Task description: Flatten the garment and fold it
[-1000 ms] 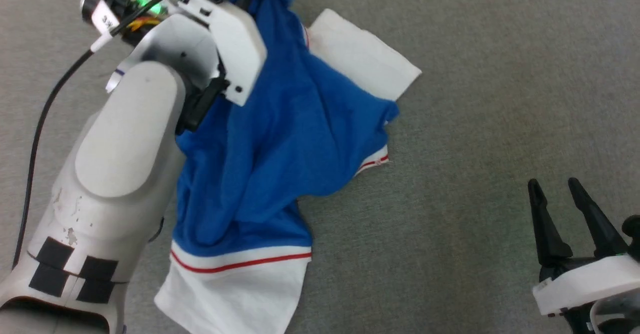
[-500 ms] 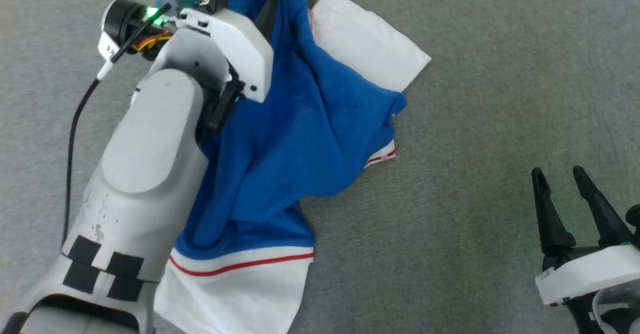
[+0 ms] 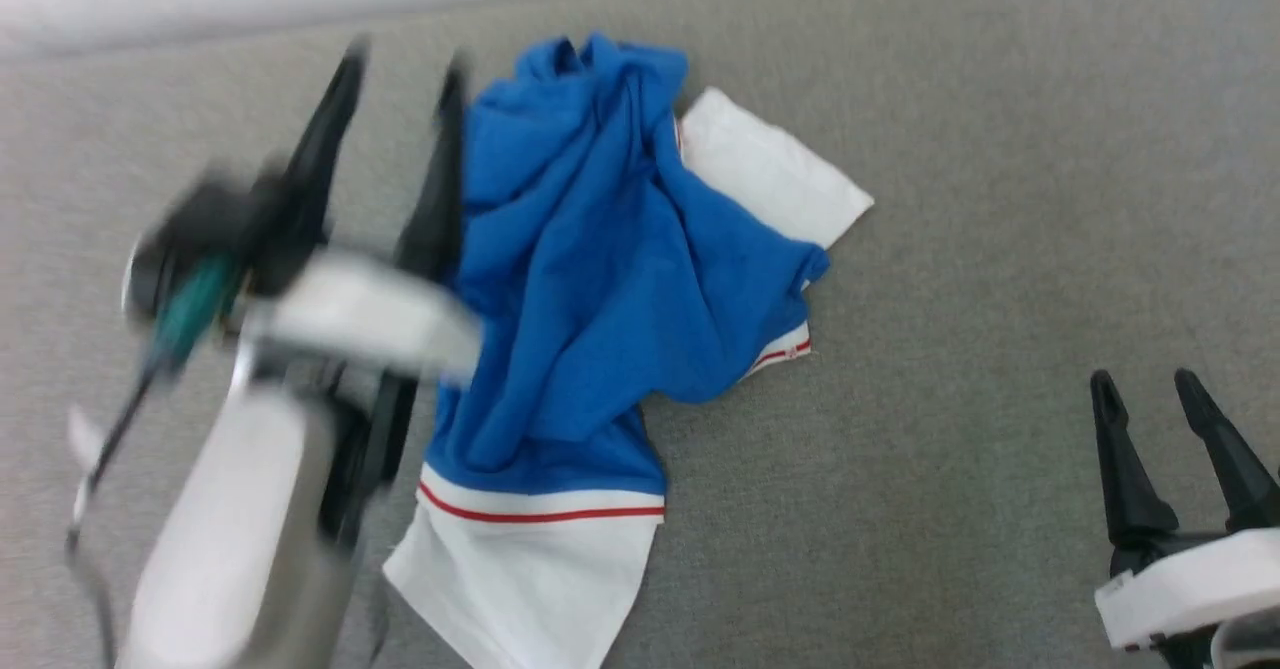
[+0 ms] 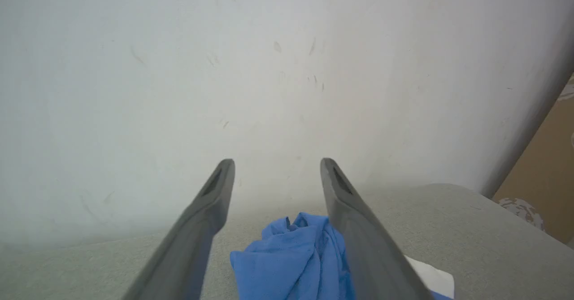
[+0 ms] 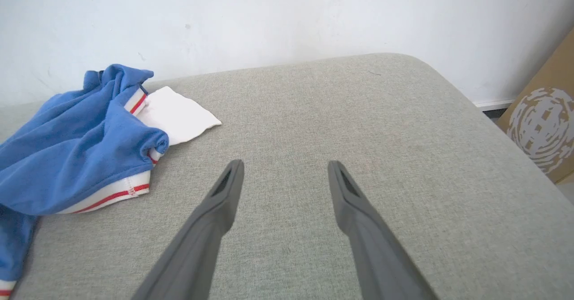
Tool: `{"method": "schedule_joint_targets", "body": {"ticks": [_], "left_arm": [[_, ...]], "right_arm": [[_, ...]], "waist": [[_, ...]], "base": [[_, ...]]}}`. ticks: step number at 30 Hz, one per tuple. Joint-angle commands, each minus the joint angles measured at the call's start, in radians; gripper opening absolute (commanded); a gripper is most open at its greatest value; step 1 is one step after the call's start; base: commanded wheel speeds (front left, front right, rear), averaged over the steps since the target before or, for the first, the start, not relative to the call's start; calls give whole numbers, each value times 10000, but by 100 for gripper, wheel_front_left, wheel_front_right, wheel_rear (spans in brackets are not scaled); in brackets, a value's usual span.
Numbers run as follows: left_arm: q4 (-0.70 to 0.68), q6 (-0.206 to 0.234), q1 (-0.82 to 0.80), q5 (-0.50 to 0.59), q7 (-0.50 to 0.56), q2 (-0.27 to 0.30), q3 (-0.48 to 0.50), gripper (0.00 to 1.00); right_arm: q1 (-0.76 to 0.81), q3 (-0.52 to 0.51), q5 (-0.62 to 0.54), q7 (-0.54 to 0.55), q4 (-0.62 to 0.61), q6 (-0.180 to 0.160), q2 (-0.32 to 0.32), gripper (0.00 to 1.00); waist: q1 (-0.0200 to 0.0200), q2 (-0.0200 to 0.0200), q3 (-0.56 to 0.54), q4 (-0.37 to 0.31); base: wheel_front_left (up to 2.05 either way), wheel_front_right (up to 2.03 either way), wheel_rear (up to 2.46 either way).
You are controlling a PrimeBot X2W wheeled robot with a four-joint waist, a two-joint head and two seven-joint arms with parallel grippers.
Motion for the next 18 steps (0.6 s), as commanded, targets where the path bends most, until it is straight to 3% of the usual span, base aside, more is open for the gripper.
{"method": "schedule_joint_targets", "body": {"ticks": [1,6,12,18], "left_arm": [[-421,200,812,7,-80,192,122,100],[-2047,975,3977,-78,-413,489,529,100],[-2682,1503,7091,-355,-1290,175,556,100],[-2691,1670,8174,-346,-1169,18,99,100]], "right_arm": [[138,-19,-86,-36,-77,-9,22,100],[633,-51,-120,-79,-78,-9,22,100],[1171,-43,47,-210,21,-9,22,100],[1449,-8,159,-294,70,-9,22,100]], "waist": [[2,-1,-1025,306],[2,-1,-1537,347],[2,-1,-1961,537],[2,-1,-2145,995]], "base": [[0,0,0],[0,0,0],[0,0,0],[0,0,0]]}}
